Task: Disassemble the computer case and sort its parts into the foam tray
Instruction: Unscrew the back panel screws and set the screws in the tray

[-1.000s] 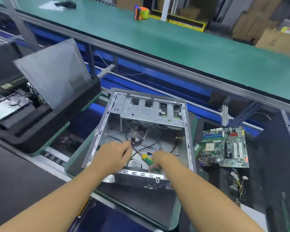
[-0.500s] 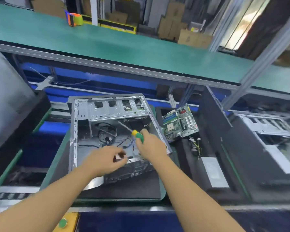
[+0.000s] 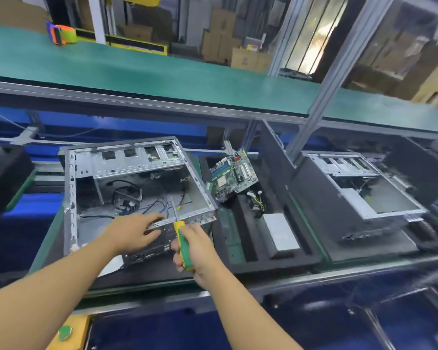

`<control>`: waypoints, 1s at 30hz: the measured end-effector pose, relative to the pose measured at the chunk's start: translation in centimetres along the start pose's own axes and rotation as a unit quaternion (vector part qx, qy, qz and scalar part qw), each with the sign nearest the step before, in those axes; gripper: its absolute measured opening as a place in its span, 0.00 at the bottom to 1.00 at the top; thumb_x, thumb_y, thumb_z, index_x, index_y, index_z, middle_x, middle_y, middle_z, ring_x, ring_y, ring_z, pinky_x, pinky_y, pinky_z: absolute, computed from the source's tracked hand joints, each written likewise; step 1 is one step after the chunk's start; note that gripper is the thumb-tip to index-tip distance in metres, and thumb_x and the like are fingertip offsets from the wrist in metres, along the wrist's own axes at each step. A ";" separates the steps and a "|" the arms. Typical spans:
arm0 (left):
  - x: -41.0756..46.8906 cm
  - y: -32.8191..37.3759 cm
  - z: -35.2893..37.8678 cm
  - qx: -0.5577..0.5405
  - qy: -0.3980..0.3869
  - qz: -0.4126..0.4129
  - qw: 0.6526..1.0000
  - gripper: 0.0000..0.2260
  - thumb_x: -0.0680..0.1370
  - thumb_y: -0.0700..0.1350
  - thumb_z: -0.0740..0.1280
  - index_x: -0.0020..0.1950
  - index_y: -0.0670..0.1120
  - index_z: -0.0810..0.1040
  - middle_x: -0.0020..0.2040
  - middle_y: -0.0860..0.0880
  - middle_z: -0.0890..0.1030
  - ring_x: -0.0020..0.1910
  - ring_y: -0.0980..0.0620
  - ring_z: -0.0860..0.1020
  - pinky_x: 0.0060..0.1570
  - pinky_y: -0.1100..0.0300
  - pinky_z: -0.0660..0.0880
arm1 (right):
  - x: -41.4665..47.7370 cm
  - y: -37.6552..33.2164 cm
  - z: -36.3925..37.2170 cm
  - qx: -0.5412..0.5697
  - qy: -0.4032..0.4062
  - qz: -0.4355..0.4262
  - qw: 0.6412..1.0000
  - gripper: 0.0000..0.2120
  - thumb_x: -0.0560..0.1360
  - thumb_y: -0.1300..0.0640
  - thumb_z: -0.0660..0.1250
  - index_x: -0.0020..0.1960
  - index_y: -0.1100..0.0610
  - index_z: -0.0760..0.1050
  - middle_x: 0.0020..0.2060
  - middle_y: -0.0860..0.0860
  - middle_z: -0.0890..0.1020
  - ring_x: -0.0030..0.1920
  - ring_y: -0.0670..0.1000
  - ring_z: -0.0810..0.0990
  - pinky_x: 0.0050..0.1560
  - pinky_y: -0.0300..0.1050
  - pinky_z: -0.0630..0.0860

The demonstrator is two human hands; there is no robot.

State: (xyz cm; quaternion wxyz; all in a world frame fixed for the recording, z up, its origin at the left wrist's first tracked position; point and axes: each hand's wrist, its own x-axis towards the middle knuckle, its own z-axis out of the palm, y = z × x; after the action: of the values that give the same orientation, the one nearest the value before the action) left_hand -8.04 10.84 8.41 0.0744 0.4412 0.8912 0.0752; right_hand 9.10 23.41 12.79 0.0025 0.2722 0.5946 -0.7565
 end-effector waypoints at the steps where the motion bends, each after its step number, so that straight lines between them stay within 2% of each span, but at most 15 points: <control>1: 0.0 0.0 0.2 0.008 0.017 0.001 1.000 0.21 0.79 0.62 0.59 0.72 0.64 0.65 0.57 0.54 0.82 0.54 0.49 0.80 0.47 0.56 0.74 | -0.4 0.4 -0.4 0.007 -0.003 -0.004 1.000 0.08 0.84 0.49 0.56 0.53 0.53 0.68 0.33 0.49 0.76 0.25 0.50 0.69 0.25 0.39 0.65; 5: 0.2 -0.2 0.6 0.003 0.059 0.012 0.998 0.18 0.77 0.64 0.61 0.65 0.63 0.71 0.52 0.55 0.84 0.50 0.49 0.82 0.44 0.56 0.75 | -1.9 2.8 -1.4 0.013 -0.018 -0.005 1.000 0.08 0.84 0.51 0.58 0.60 0.50 0.72 0.35 0.50 0.77 0.27 0.51 0.73 0.26 0.41 0.72; 8: 0.2 -0.3 0.5 -0.001 0.046 0.011 0.999 0.19 0.76 0.66 0.63 0.64 0.62 0.71 0.50 0.55 0.84 0.49 0.49 0.81 0.43 0.56 0.75 | -3.1 5.0 -1.0 0.001 -0.032 -0.003 0.999 0.11 0.83 0.52 0.59 0.64 0.44 0.71 0.38 0.50 0.79 0.27 0.50 0.73 0.25 0.41 0.72; 11: 0.4 -0.4 0.5 0.000 0.034 0.018 0.999 0.19 0.75 0.64 0.65 0.64 0.62 0.71 0.47 0.56 0.83 0.47 0.50 0.81 0.41 0.56 0.74 | -3.1 6.0 -0.3 -0.009 -0.016 0.009 1.000 0.13 0.83 0.51 0.59 0.63 0.36 0.74 0.37 0.49 0.78 0.26 0.50 0.71 0.26 0.41 0.69; 13: 0.4 -0.5 0.5 -0.005 0.035 0.021 0.999 0.19 0.76 0.64 0.65 0.65 0.63 0.71 0.44 0.56 0.82 0.47 0.49 0.81 0.41 0.56 0.74 | -2.8 6.0 0.1 -0.008 0.004 0.013 1.000 0.15 0.83 0.53 0.59 0.62 0.34 0.74 0.36 0.49 0.77 0.25 0.49 0.70 0.25 0.41 0.68; 17: 0.4 -0.8 0.6 -0.010 0.032 0.022 0.999 0.18 0.76 0.65 0.64 0.64 0.63 0.70 0.46 0.54 0.83 0.47 0.48 0.81 0.43 0.54 0.77 | -2.4 6.7 0.4 -0.021 0.016 0.013 1.000 0.15 0.83 0.51 0.59 0.59 0.31 0.75 0.32 0.46 0.75 0.25 0.50 0.69 0.25 0.39 0.67; 25: 0.4 -1.0 1.1 -0.028 0.062 0.023 0.997 0.15 0.75 0.66 0.63 0.60 0.65 0.72 0.40 0.60 0.81 0.41 0.52 0.80 0.37 0.58 0.70 | -1.9 7.2 0.5 -0.015 0.017 0.012 1.000 0.15 0.83 0.51 0.58 0.60 0.31 0.74 0.32 0.45 0.76 0.25 0.49 0.69 0.24 0.39 0.67; 30: 0.4 -0.9 1.1 -0.017 0.064 0.017 0.998 0.15 0.76 0.65 0.62 0.61 0.65 0.71 0.43 0.58 0.82 0.42 0.51 0.80 0.38 0.58 0.70 | -1.2 7.1 0.7 -0.002 0.020 0.026 0.999 0.16 0.82 0.52 0.58 0.58 0.31 0.76 0.31 0.46 0.76 0.24 0.49 0.69 0.24 0.39 0.66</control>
State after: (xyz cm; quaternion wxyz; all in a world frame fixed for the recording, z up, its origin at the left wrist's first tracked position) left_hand -8.79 10.71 7.11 0.0232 0.4489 0.8852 0.1202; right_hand 12.19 20.27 7.02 0.0108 0.3027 0.5891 -0.7491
